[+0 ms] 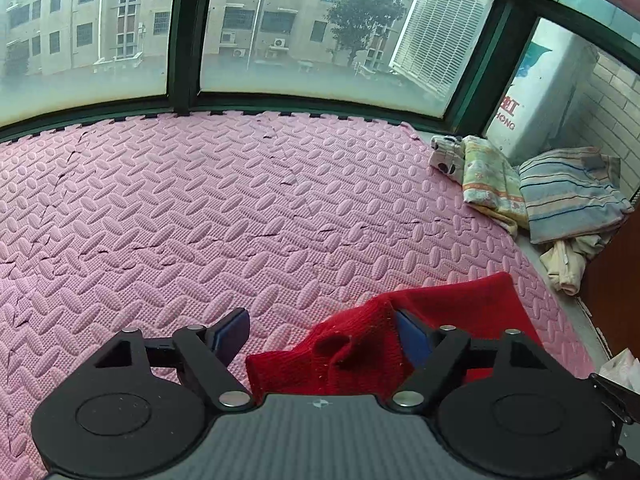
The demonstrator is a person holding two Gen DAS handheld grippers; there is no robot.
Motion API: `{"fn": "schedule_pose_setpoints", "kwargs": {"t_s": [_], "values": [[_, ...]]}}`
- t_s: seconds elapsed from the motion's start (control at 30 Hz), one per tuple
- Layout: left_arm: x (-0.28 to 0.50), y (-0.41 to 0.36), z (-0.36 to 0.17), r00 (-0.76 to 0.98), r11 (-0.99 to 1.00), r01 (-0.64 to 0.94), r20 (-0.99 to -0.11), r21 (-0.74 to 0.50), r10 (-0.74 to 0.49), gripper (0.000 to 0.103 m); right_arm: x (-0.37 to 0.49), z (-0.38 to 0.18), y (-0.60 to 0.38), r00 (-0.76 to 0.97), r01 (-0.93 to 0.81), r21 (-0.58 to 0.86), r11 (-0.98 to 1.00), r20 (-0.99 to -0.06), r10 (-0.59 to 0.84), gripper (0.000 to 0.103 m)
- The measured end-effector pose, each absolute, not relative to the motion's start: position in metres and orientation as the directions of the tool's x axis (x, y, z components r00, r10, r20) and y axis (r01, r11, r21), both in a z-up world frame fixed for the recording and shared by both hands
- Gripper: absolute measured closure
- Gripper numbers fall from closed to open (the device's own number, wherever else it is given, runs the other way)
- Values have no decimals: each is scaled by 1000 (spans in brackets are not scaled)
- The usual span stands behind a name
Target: Fold clothes
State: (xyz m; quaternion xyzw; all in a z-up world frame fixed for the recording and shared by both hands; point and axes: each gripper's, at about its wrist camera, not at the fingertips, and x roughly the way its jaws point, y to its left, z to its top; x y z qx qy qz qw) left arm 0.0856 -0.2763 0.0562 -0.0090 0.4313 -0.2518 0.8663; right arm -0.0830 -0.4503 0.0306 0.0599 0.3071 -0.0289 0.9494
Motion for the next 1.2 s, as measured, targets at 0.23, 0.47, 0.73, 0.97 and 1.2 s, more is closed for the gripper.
{"fn": "schedule_pose_setpoints", "kwargs": {"t_s": [0.23, 0.47, 0.73, 0.97, 1.2], "values": [[71, -268, 60, 546, 877, 434, -714, -208, -440, 7, -88, 43, -448, 824, 88, 93, 992, -566, -20, 43], [42, -265, 73, 584, 871, 470, -689, -144, -429, 0, -100, 51, -438, 835, 105, 82, 991, -549, -43, 19], [8, -251, 78, 599, 870, 479, -679, -121, -424, 0, -117, 57, -422, 836, 118, 70, 991, -545, -61, 2], [-15, -240, 79, 607, 871, 480, -676, -106, -418, 0, -131, 56, -407, 831, 130, 35, 991, -549, -90, 0], [-35, -232, 72, 620, 873, 484, -680, -62, -392, 0, -139, 49, -397, 811, 160, 26, 987, -574, -116, 0]]}}
